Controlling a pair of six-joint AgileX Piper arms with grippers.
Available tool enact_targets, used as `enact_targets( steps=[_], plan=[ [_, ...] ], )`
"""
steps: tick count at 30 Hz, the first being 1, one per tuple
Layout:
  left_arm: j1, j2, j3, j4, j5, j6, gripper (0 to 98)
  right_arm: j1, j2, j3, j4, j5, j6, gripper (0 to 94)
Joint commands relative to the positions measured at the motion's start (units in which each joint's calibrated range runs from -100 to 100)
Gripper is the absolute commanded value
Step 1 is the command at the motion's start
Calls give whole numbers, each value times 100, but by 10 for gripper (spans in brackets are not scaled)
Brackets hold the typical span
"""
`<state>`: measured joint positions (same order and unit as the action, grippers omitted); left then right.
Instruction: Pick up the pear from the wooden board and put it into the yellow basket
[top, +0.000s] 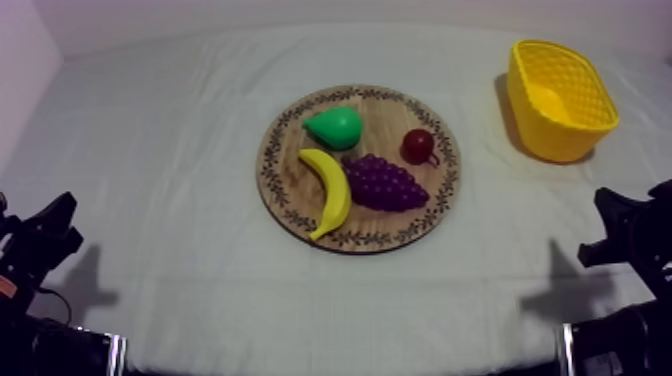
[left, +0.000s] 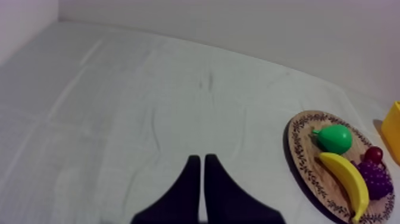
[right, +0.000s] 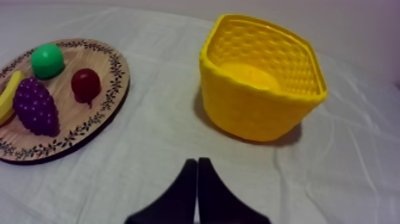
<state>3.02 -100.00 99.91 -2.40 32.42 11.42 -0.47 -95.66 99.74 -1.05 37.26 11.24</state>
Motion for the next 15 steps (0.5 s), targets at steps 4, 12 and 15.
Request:
enact_targets(
  steps=[4,12,15],
  plan=[
    [-2,0,-2,-2,0,2,1,1,-1,4,0,8,0,4],
    [-2,0,-2,-2,0,-1,1,-81,-1,4,0,8,25,4],
    [-2,0,-2,-2,0,-2,1,-423,4,-2,3,63,69,4]
  ],
)
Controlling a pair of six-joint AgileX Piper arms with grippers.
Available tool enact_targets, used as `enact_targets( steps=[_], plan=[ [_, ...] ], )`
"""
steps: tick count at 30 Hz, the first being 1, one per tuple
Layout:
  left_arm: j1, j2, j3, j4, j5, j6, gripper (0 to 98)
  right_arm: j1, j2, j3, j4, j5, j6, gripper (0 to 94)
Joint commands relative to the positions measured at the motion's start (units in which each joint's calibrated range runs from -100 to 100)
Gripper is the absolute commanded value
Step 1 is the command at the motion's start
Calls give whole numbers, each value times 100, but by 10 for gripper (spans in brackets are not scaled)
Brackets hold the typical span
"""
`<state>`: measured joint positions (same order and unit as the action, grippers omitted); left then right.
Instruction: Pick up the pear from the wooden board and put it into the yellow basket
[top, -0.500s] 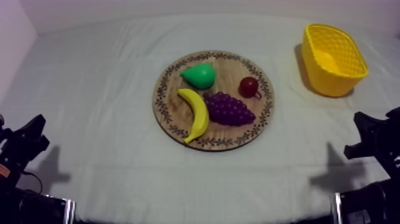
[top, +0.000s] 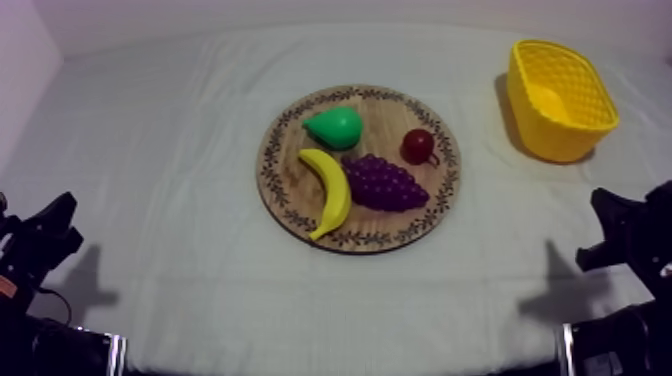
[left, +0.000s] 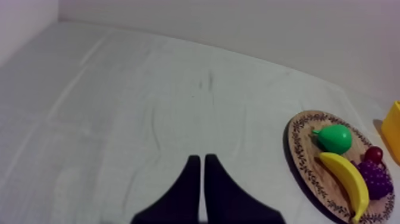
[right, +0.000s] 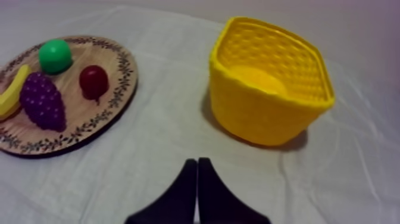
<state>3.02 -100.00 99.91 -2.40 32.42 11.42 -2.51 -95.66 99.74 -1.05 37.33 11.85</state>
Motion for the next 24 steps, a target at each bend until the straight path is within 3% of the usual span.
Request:
enact_targets(
  steps=[1,6,9,12,16,17,19,22,24],
  plan=[
    [-2,0,-2,-2,0,-2,1,-360,28,-24,8,131,23,4],
    [-2,0,-2,-2,0,-2,1,-986,612,-92,188,231,-142,59],
    [-2,0,-2,-2,0,1,1,-1285,1116,-189,745,182,-935,174],
    [-2,0,-2,-2,0,1,1,-1540,1641,-426,1207,151,-1558,195],
    [-2,0,-2,-2,0,2,1,-1708,2346,-854,1109,302,-1587,153],
    [-2,0,-2,-2,0,1,1,-1718,2513,-957,999,340,-1444,148],
    [-2,0,-2,-2,0,-1,1,-1734,2847,-1179,616,413,-713,128],
    [-2,0,-2,-2,0,0,1,-1798,3372,-1673,-62,809,1119,98],
    [-2,0,-2,-2,0,1,1,-1838,3758,-2138,-323,1397,2229,88]
  ],
)
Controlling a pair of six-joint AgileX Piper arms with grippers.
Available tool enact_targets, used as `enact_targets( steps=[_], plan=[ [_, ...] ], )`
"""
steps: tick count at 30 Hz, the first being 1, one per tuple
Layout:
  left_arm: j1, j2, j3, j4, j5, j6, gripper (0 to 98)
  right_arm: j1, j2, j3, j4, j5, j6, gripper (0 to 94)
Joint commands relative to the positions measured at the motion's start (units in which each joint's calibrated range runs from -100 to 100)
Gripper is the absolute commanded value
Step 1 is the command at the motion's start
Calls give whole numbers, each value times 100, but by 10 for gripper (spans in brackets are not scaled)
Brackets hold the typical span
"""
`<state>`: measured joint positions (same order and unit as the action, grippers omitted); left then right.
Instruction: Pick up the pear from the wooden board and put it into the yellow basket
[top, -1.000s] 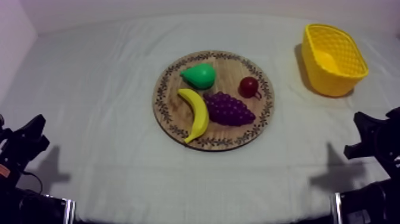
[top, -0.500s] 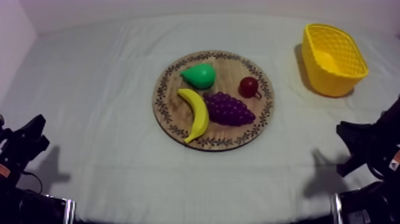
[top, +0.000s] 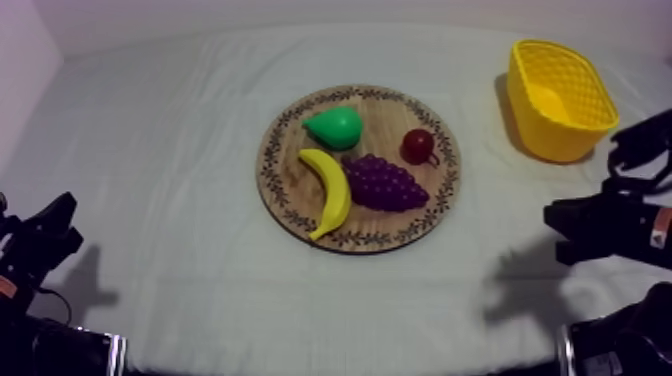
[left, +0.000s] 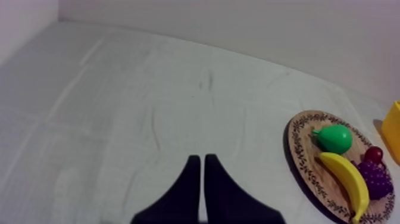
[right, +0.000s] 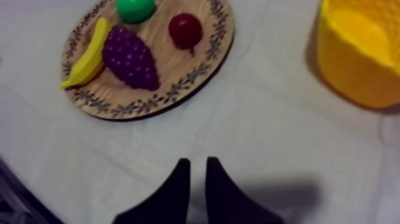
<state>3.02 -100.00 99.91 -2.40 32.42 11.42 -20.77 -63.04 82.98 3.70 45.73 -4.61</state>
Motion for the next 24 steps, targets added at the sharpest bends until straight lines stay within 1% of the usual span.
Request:
enact_targets(
  steps=[1,2,3,5,13,17,20,24],
  plan=[
    [-2,0,-2,-2,0,1,1,-28,698,-733,-865,831,4187,84],
    [-2,0,-2,-2,0,2,1,-33,905,-1016,-906,1048,4363,81],
    [-2,0,-2,-2,0,1,1,-18,1119,-1305,-945,1218,4455,78],
    [-2,0,-2,-2,0,1,1,42,1548,-1897,-1017,1419,4451,73],
    [-2,0,-2,-2,0,-1,1,218,3254,-4322,-1233,1562,3712,87],
    [-2,0,-2,-2,0,1,1,121,4201,-5550,-1319,1849,3563,58],
    [-2,0,-2,-2,0,1,1,-14,4968,-6504,-1326,2172,3449,26],
    [-2,0,-2,-2,0,0,1,-183,5903,-7636,-1332,2519,3254,11]
  ],
)
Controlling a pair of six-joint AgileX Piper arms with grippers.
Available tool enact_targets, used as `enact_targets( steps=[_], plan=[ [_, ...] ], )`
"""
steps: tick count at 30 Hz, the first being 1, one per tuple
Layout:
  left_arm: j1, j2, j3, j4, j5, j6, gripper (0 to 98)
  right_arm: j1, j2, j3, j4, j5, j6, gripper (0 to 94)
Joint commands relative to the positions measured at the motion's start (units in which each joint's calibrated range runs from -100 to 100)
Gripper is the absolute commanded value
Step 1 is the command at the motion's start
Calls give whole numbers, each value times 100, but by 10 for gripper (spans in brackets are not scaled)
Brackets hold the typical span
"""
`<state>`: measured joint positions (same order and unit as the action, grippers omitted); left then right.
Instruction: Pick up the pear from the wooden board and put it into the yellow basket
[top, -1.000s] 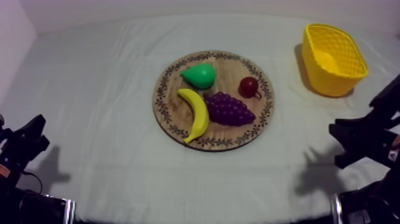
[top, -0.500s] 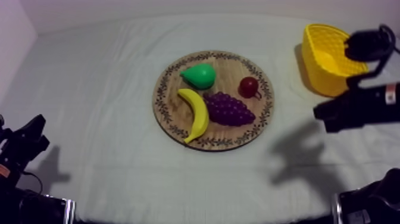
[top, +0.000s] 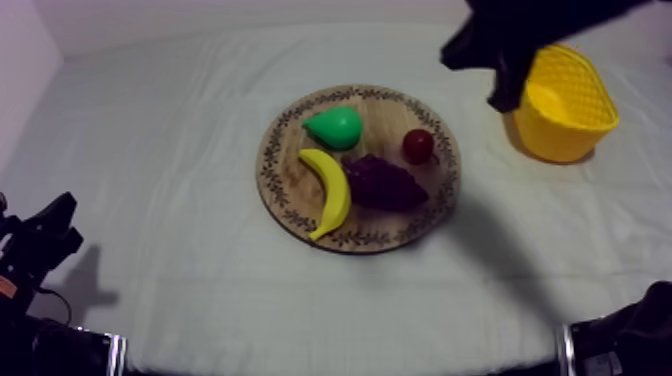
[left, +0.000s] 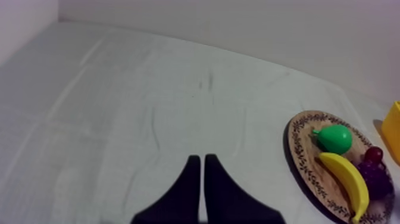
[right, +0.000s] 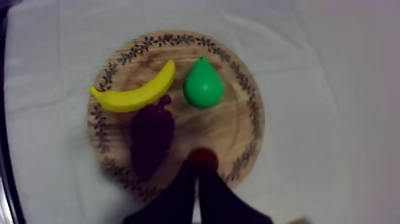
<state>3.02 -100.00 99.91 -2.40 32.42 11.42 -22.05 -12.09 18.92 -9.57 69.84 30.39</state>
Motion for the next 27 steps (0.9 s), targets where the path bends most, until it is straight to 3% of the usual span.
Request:
enact_targets(
  steps=[1,9,18,27],
  plan=[
    [-2,0,-2,-2,0,1,1,-96,1009,-1464,-2,163,-299,10],
    [-2,0,-2,-2,0,3,1,-458,2200,-2604,385,196,-662,38],
    [-2,0,-2,-2,0,3,1,-718,2918,-2965,965,80,-1098,387],
    [-2,0,-2,-2,0,3,1,-741,3262,-2990,1270,30,-1176,633]
  ],
)
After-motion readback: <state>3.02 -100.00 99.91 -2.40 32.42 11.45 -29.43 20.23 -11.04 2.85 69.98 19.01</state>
